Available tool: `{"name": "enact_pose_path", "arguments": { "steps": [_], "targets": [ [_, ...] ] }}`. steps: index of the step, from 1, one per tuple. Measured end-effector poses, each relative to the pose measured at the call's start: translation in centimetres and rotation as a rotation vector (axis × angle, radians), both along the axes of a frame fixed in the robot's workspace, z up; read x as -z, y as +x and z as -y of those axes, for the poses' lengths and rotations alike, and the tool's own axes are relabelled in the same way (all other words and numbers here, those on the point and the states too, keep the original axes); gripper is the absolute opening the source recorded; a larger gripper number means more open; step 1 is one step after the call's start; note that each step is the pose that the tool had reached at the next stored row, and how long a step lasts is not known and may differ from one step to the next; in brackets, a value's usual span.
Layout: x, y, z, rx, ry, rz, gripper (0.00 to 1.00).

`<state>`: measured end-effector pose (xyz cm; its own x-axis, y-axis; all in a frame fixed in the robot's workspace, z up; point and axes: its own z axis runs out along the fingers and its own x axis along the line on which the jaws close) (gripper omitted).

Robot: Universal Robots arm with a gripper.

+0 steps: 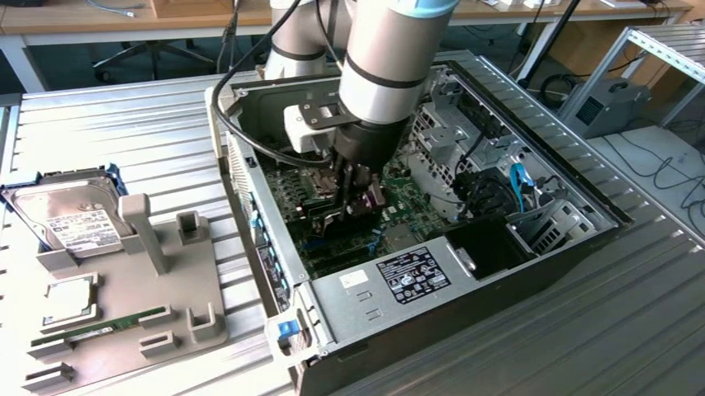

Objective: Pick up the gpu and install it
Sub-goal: 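Insert the gpu into the slot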

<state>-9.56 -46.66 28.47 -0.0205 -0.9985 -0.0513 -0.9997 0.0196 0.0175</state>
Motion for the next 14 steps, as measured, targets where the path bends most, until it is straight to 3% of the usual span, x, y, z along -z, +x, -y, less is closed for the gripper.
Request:
{"name": "enact_pose_path", "arguments": {
  "steps": [4, 7, 14],
  "targets": [
    [-0.07, 0.1, -0.15, 0.000, 0.0000, -0.0009, 0.32],
    [-0.07, 0.3, -0.20, -0.001, 0.0001, -0.0045, 0.13],
    [-0.06, 1.7, -0.21, -0.001, 0.0003, -0.0281, 0.11]
  ]
}}
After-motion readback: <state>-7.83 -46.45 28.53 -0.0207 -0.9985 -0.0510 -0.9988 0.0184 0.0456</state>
